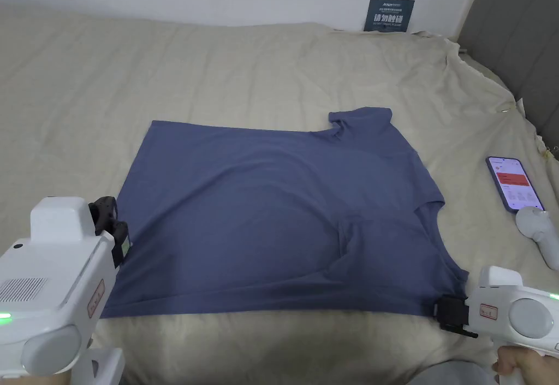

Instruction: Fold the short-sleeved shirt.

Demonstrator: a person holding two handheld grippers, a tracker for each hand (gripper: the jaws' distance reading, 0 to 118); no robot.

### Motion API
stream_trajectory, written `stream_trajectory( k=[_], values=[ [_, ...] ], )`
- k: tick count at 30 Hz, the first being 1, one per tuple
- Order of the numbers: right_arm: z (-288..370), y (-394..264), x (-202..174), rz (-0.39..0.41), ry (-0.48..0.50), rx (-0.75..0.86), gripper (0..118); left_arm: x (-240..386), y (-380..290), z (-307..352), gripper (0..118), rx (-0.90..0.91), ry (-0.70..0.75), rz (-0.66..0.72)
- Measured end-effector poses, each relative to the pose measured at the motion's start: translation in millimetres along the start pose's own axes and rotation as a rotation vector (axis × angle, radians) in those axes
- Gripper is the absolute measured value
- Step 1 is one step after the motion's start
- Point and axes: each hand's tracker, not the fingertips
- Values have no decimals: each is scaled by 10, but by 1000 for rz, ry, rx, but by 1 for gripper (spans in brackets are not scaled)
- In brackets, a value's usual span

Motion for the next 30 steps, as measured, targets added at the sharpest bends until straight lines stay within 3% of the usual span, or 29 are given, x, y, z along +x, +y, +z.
stream_trajectory(
  k=[1, 2, 4, 6, 7, 11, 12, 17, 21, 24, 28, 30],
  values=[
    [-8, -7, 14, -13, 11, 6, 39, 1, -2, -3, 0, -2, 1, 0],
    [-1, -30, 8, -23, 20, 10, 21, 1, -4, -8, 0, -4, 1, 1],
    [12, -29, -6, -24, 49, 20, 8, -1, -4, -25, 0, -18, 6, 9],
    [63, -44, -72, 15, 37, 36, 7, -22, 22, -66, 3, -57, 4, 31],
    [73, -40, -76, 27, 38, 31, 7, -44, 37, -95, 11, -98, -2, 53],
    [124, 5, 4, 22, 57, 41, 7, -280, 179, -272, 102, -257, -30, 221],
    [146, 17, 14, 21, 63, 46, 7, -348, 213, -279, 110, -276, -27, 256],
    [296, 36, -68, 30, 74, 62, 7, -702, 257, -383, 114, -377, -70, 295],
    [347, 45, -117, 37, 73, 66, 7, -801, 23, -495, 114, -541, 28, 146],
    [349, 46, -123, 35, 71, 61, 7, -796, -209, -510, 113, -678, 9, 92],
    [338, 34, -135, 27, 67, 50, 7, -711, -454, -462, 110, -765, -52, 65],
    [333, 35, -138, 30, 63, 45, 7, -663, -536, -484, 102, -789, -61, 57]
  ],
)
